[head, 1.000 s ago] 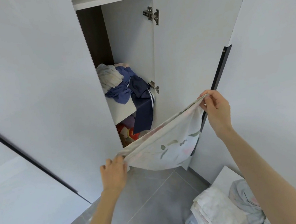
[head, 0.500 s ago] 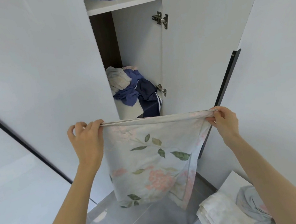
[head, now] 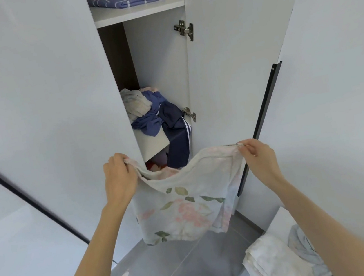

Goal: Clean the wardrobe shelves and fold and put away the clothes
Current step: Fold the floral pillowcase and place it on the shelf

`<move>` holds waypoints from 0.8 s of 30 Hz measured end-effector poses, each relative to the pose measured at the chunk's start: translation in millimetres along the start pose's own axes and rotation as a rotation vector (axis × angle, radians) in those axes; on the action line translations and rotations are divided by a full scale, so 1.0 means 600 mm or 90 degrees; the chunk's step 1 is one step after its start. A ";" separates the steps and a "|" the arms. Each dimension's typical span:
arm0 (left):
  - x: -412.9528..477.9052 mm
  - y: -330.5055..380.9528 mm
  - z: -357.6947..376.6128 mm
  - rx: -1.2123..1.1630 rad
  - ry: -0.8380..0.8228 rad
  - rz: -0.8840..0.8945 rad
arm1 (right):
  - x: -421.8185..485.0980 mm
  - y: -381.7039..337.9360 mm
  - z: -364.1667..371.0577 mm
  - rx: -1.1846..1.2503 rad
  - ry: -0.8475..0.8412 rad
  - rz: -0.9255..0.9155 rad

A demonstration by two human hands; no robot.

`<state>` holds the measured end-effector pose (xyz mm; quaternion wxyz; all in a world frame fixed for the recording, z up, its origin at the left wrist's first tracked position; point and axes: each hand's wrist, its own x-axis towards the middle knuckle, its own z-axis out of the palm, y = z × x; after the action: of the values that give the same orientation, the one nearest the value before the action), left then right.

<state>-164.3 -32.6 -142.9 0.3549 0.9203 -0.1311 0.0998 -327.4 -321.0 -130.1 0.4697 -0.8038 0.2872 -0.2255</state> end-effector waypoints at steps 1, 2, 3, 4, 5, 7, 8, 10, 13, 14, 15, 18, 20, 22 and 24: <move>-0.001 0.010 0.004 -0.023 -0.047 0.017 | 0.000 -0.015 0.005 0.002 -0.032 -0.018; -0.007 0.026 0.007 -0.056 -0.100 0.033 | -0.002 -0.031 0.011 0.011 -0.070 -0.034; -0.017 0.046 0.007 -0.104 -0.169 0.048 | -0.005 -0.047 0.017 0.020 -0.110 -0.046; -0.029 0.072 0.003 -0.159 -0.252 0.054 | -0.008 -0.064 0.022 0.029 -0.145 -0.059; -0.038 0.096 0.003 -0.196 -0.333 0.049 | -0.012 -0.079 0.027 0.037 -0.171 -0.078; -0.053 0.133 0.010 -0.186 -0.413 0.081 | -0.020 -0.110 0.033 0.071 -0.207 -0.130; -0.060 0.145 0.019 -0.143 -0.397 0.131 | -0.023 -0.123 0.034 0.089 -0.217 -0.156; -0.064 0.158 0.031 -0.098 -0.282 0.215 | -0.026 -0.141 0.032 0.109 -0.220 -0.197; -0.051 0.166 0.039 -0.225 -0.193 0.194 | -0.027 -0.153 0.026 0.100 -0.183 -0.241; -0.047 0.170 0.037 -0.246 -0.191 0.196 | -0.028 -0.153 0.024 0.090 -0.153 -0.260; -0.045 0.173 0.033 -0.260 -0.201 0.195 | -0.030 -0.152 0.022 0.078 -0.113 -0.278; -0.039 0.177 0.022 -0.325 -0.218 0.154 | -0.048 -0.135 0.019 0.104 -0.062 -0.245; -0.034 0.176 0.017 -0.341 -0.215 0.129 | -0.069 -0.109 0.019 0.108 -0.096 -0.221; -0.028 0.174 0.013 -0.334 -0.211 0.119 | -0.090 -0.073 0.023 0.051 -0.119 -0.241; -0.025 0.174 0.010 -0.338 -0.214 0.109 | -0.105 -0.038 0.029 0.015 -0.145 -0.228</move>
<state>-210.4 -108.7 -86.2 0.5460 0.7848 -0.2866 -0.0618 -356.7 -258.7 -123.6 0.4613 -0.8565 0.0824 -0.2164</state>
